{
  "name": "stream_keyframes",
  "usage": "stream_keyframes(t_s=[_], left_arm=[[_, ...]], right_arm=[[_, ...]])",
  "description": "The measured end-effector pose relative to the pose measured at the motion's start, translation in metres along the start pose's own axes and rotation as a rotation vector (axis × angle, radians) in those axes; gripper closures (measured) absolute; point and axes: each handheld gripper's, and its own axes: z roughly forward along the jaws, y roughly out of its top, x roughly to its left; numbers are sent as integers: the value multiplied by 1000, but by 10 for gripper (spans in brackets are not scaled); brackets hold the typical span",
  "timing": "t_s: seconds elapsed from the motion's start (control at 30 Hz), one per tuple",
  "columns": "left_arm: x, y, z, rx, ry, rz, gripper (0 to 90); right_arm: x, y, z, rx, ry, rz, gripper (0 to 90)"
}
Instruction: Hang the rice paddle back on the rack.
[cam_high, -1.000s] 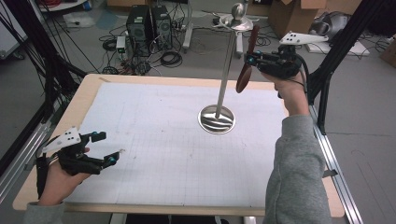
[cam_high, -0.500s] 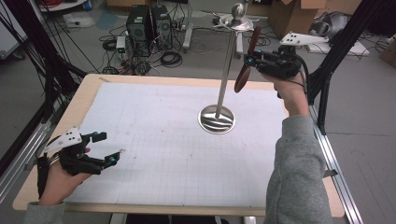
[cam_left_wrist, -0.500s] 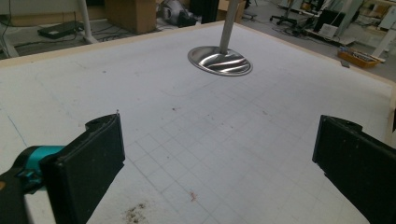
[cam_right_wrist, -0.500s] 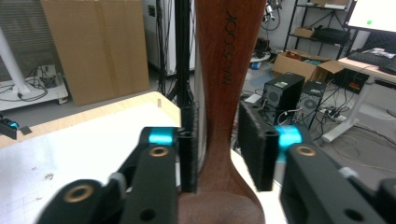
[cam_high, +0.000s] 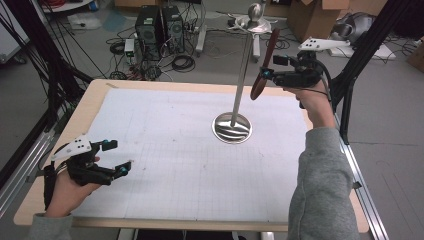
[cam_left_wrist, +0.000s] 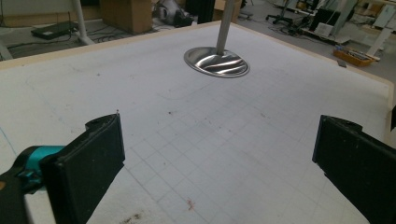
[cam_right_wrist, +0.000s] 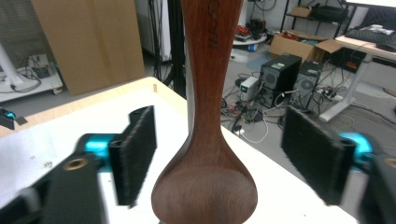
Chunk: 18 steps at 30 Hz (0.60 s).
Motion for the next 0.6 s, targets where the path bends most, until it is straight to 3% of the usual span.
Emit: stream_keyframes(t_s=[0.23,0.6], left_arm=[[0,3,7,0,-17,2,27],[0,6,20,5,-34,9,27]], right_arm=[[2,-1,-4,22,-14,12,113],[-1,-15,-16,14,-30,31,90]])
